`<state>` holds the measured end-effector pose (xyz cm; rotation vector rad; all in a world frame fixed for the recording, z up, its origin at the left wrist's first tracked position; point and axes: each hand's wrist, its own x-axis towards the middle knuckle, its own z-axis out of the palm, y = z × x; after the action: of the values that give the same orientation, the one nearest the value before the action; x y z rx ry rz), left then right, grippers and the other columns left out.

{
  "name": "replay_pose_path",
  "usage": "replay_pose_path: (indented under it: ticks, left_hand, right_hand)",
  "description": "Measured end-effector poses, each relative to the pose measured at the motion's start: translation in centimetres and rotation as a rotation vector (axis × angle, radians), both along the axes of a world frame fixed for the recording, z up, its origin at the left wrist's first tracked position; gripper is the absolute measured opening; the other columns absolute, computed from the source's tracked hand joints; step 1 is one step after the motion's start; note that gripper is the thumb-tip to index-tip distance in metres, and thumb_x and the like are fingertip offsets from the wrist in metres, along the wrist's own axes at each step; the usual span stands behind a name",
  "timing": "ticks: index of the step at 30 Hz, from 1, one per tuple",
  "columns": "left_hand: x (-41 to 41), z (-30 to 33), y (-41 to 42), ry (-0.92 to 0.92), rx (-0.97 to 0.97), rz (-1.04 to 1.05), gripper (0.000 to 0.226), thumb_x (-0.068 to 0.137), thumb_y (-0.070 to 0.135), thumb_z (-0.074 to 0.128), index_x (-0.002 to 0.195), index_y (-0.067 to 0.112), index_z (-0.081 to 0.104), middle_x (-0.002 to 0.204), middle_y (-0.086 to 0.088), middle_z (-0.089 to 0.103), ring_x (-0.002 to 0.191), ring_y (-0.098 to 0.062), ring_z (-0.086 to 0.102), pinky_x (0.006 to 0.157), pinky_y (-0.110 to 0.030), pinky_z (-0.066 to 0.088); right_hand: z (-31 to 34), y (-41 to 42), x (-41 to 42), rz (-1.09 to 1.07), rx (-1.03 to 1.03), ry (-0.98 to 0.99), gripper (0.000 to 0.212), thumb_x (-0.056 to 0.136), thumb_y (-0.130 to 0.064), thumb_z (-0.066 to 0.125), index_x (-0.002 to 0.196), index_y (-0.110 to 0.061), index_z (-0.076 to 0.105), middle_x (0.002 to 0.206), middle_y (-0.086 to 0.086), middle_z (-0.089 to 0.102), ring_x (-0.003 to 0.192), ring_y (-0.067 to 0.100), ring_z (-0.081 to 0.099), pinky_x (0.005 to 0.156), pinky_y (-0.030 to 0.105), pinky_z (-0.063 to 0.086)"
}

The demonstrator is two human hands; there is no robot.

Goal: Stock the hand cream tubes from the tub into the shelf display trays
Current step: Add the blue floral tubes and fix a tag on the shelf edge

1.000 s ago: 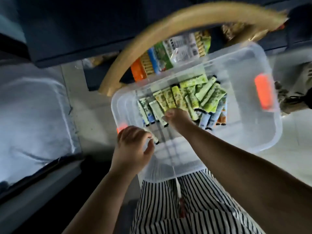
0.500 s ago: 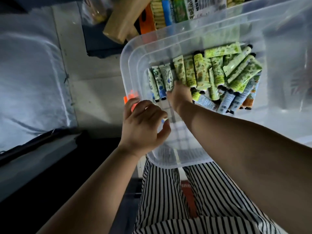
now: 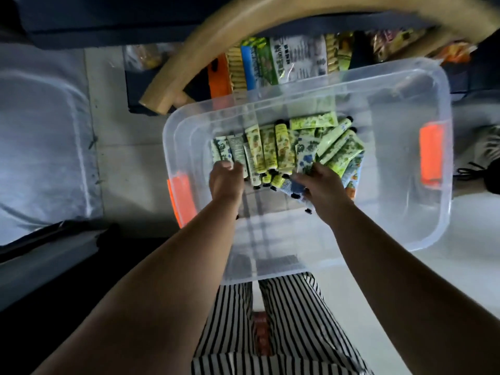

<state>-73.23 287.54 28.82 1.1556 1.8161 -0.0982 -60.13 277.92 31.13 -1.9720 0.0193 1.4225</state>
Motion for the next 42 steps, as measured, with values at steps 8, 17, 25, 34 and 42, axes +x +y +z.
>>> replay_pose_path:
  ticks: [8,17,25,34,42]
  left_hand:
    - [0.8,-6.3,1.1,0.249,0.037,-0.074,0.038,0.094,0.029,0.047,0.118,0.001,0.056,0.121,-0.018,0.057,0.108,-0.031,0.056,0.086,-0.032,0.044]
    - [0.2,-5.4,0.5,0.307,0.104,-0.194,0.027,0.095,0.013,0.040,0.113,-0.002,0.055,0.117,-0.022,0.057,0.106,-0.035,0.056,0.081,-0.035,0.043]
    - [-1.2,7.3,-1.1,-0.305,0.155,0.030,0.006,0.090,0.013,0.056,0.086,0.009,0.058,0.078,-0.007,0.063,0.075,-0.021,0.061,0.066,-0.026,0.037]
    - [-2.2,25.7,0.9,-0.933,-0.086,0.349,0.019,0.093,0.006,0.041,0.083,0.013,0.055,0.062,-0.003,0.068,0.061,-0.022,0.069,0.054,-0.036,0.058]
    - [-3.6,36.2,4.7,-1.153,0.075,0.172,0.012,0.090,0.007,0.047,0.090,0.014,0.058,0.073,-0.009,0.067,0.065,-0.020,0.069,0.056,-0.032,0.058]
  right_hand:
    - [-2.1,-1.7,1.6,-0.104,0.030,0.108,0.019,0.083,-0.004,0.062,0.073,-0.011,0.047,0.087,0.017,0.054,0.082,0.026,0.050,0.066,0.036,0.038]
    - [0.4,-1.8,1.0,-0.040,0.199,0.255,0.032,0.082,0.019,0.038,0.067,-0.009,0.033,0.059,0.004,0.030,0.053,0.013,0.023,0.054,0.026,0.021]
    - [9.4,0.0,2.0,-0.020,0.327,0.326,0.018,0.084,0.002,0.056,0.080,-0.015,0.049,0.070,0.009,0.047,0.062,0.019,0.043,0.051,0.022,0.039]
    - [22.2,4.6,0.3,0.050,0.516,0.207,0.007,0.090,-0.018,0.057,0.083,-0.021,0.059,0.061,-0.014,0.063,0.052,0.006,0.054,0.058,0.025,0.048]
    - [33.6,8.0,-1.7,0.098,0.779,0.081,0.014,0.090,-0.010,0.055,0.080,-0.017,0.063,0.058,-0.007,0.057,0.047,0.006,0.051,0.042,0.016,0.041]
